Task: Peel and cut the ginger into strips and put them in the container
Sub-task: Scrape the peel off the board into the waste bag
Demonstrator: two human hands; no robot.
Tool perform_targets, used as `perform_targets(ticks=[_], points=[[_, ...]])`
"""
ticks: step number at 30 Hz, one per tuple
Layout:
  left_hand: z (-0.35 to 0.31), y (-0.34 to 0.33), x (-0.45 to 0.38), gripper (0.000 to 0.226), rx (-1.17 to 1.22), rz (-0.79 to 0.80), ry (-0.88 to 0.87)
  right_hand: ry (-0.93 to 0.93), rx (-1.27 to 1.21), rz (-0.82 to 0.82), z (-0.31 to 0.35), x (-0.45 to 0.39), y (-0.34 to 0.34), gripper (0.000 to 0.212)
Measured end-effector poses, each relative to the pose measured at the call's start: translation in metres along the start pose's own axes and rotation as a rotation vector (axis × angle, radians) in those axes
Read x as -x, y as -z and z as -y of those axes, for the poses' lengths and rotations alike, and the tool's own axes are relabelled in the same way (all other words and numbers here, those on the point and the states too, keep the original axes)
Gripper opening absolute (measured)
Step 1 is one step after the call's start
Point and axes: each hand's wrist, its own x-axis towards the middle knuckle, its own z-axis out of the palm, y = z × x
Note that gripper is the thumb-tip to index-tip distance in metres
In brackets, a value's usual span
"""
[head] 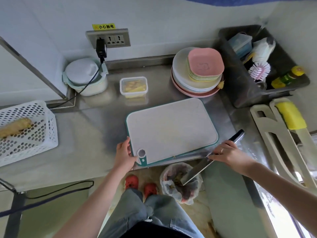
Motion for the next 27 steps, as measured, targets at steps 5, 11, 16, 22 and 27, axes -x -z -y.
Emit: perform_targets(ticks=[5, 11, 16, 22, 27], points=[[0.001, -0.001, -0.002, 0.081, -0.019, -0.008, -0.010, -0.332, -0.206, -0.190, -0.008, -0.039, 0.016, 0.050], [-0.002, 0.001, 0.000, 0.080, -0.063, -0.003, -0.016, -0.304, -0.222, -0.134, -0.005, -0.119, 0.006, 0.041], [-0.002, 0.001, 0.000, 0.080, -0.063, 0.001, -0.011, -0.058, -0.112, -0.092, 0.015, -0.071, -0.010, 0.055], [0.000, -0.001, -0.002, 0.080, -0.063, -0.006, 0.005, 0.051, -0.039, -0.087, 0.009, -0.006, -0.011, 0.059], [0.000, -0.003, 0.001, 0.066, -0.369, -0.074, -0.106, -0.204, -0.196, -0.214, 0.004, -0.022, 0.005, 0.051]])
